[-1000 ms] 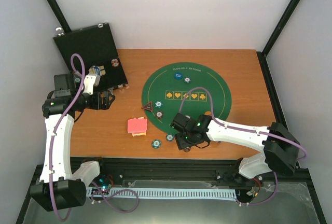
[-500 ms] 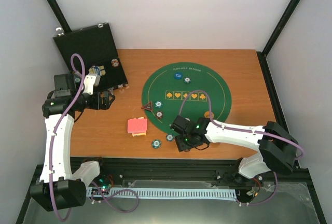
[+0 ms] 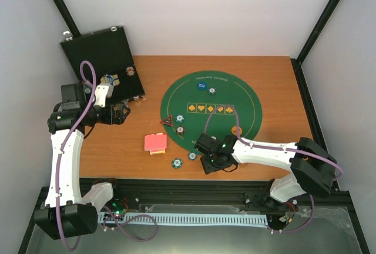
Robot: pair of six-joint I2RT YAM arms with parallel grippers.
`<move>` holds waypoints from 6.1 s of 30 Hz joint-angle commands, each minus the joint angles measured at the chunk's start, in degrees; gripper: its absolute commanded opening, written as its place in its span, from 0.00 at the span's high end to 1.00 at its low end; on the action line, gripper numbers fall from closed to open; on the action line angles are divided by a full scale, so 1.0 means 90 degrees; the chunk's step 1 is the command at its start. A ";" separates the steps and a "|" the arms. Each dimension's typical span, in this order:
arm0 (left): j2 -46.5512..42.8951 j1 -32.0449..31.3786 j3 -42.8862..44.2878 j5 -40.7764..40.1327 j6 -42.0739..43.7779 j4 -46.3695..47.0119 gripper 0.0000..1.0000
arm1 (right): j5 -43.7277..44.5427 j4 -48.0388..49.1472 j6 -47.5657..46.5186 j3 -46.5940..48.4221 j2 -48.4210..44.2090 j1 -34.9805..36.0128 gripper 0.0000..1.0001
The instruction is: Distribute texas hold em gaming equipment
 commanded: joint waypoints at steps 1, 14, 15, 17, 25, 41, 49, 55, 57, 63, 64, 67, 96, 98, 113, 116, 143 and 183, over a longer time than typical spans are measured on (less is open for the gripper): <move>-0.0070 0.0039 0.0267 0.0058 0.0004 -0.0112 0.00 | 0.0086 0.0079 0.0118 -0.0019 -0.0024 0.0037 0.42; -0.0072 0.0044 0.0262 0.0025 0.0014 -0.0112 0.00 | 0.0077 0.0118 0.0131 -0.0019 0.0020 0.0037 0.51; -0.0066 0.0038 0.0267 0.0028 0.0014 -0.0102 0.00 | 0.0072 0.0123 0.0123 -0.0016 0.0027 0.0033 0.51; -0.0068 0.0038 0.0272 0.0028 0.0014 -0.0104 0.00 | 0.0066 0.0128 0.0127 -0.0017 0.0045 0.0037 0.51; -0.0048 0.0041 0.0281 0.0033 0.0024 -0.0103 0.00 | 0.0019 0.0190 0.0123 -0.0058 0.0090 0.0037 0.55; -0.0041 0.0044 0.0291 0.0029 0.0009 -0.0087 0.00 | 0.0072 0.0183 0.0141 -0.0076 0.0051 0.0037 0.65; -0.0032 0.0040 0.0292 0.0050 -0.0006 -0.0074 0.00 | 0.0222 -0.0324 0.0031 0.0467 -0.0205 0.0037 0.70; -0.0024 0.0041 0.0272 0.0069 -0.0011 -0.0077 0.00 | 0.0286 -0.0575 -0.0075 0.0828 -0.0227 0.0028 0.73; -0.0029 0.0040 0.0271 0.0056 0.0001 -0.0080 0.00 | 0.0335 -0.0692 -0.0142 0.0985 -0.0177 0.0020 0.73; -0.0021 0.0035 0.0257 0.0049 0.0014 -0.0067 0.00 | 0.0361 -0.0956 -0.0519 0.1635 0.0003 -0.0310 0.76; -0.0008 0.0034 0.0254 0.0050 0.0009 -0.0064 0.00 | 0.0351 -0.0985 -0.0620 0.1774 0.0049 -0.0442 0.77; 0.0003 0.0036 0.0252 0.0023 0.0013 -0.0067 0.00 | 0.0301 -0.1060 -0.0982 0.2236 0.0255 -0.0895 0.77; 0.0395 0.0042 0.0321 0.0104 0.0057 0.0075 0.00 | -0.0427 -0.1585 -0.2543 0.8990 0.6324 -0.3684 0.78; 0.0406 0.0044 0.0341 0.0135 0.0045 0.0090 0.00 | -0.0511 -0.1463 -0.2491 0.8790 0.6417 -0.3690 0.78; 0.0443 0.0037 0.0254 0.0148 0.0065 0.0164 0.00 | -0.0527 -0.1026 -0.2461 0.8000 0.6434 -0.3679 0.73; 0.0525 0.0042 0.0278 0.0145 0.0061 0.0165 0.00 | -0.0553 -0.1003 -0.2462 0.8007 0.6463 -0.3674 0.72; 0.0696 0.0037 0.0525 -0.0038 -0.0123 0.0094 0.00 | -0.0227 -0.0750 -0.2487 0.6794 0.4714 -0.3190 0.38; 0.0231 0.0038 0.0189 0.0294 -0.0308 0.0074 0.00 | 0.0303 0.0583 0.0665 -0.0142 -0.0162 -0.0024 0.25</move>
